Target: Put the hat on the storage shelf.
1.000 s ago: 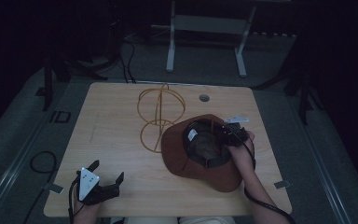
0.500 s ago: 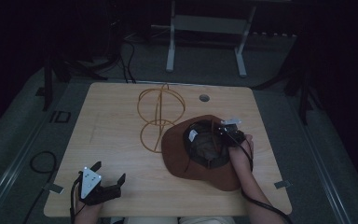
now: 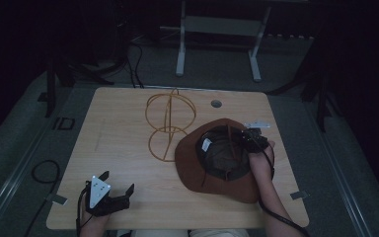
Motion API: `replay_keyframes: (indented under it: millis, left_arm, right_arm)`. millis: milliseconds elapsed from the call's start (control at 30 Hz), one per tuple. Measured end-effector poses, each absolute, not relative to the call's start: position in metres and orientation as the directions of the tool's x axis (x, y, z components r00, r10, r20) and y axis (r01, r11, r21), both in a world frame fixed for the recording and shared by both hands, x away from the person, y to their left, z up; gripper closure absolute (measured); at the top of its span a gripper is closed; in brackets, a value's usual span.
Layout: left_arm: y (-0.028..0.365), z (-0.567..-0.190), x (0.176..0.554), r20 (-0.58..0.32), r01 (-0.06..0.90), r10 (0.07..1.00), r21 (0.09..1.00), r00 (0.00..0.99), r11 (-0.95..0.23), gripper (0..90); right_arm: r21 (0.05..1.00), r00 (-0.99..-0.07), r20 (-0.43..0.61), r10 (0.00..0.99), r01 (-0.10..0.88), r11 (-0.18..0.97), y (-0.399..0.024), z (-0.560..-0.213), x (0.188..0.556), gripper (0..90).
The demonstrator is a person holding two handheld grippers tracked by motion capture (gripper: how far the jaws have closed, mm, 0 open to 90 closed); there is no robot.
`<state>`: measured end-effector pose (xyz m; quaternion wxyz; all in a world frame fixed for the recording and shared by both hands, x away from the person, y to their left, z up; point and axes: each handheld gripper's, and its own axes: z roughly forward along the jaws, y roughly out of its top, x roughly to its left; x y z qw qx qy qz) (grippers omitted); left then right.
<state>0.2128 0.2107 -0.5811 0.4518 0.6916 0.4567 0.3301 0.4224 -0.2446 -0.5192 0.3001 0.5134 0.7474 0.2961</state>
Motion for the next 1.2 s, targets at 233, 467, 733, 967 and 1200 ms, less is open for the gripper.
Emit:
replay_keyframes:
  millis: [233, 467, 733, 967, 1200]
  left_arm:
    - [0.198, -0.579, 0.214, 0.022, 0.368, 0.913, 0.911, 0.407, -0.186, 4.0]
    - [0.176, -0.573, 0.216, -0.006, 0.377, 0.878, 0.905, 0.478, -0.199, 4.2]
    - [0.132, -0.550, 0.231, 0.007, 0.349, 0.819, 0.903, 0.574, -0.252, 4.2]
    - [0.094, -0.519, 0.250, 0.027, 0.301, 0.769, 0.911, 0.638, -0.282, 5.3]
    - [0.056, -0.498, 0.269, 0.038, 0.286, 0.727, 0.904, 0.686, -0.317, 5.6]
  right_arm:
    - [0.781, -0.307, -0.108, 0.946, 0.562, 0.272, -0.252, -0.496, 0.410, 83.6]
    - [0.828, -0.303, -0.087, 0.949, 0.508, 0.238, -0.263, -0.469, 0.391, 83.8]
    - [0.868, -0.301, -0.074, 0.951, 0.451, 0.210, -0.277, -0.446, 0.368, 83.7]
    - [0.873, -0.303, -0.072, 0.950, 0.441, 0.207, -0.282, -0.444, 0.352, 83.6]
    - [0.868, -0.317, -0.076, 0.945, 0.447, 0.219, -0.277, -0.453, 0.346, 83.6]
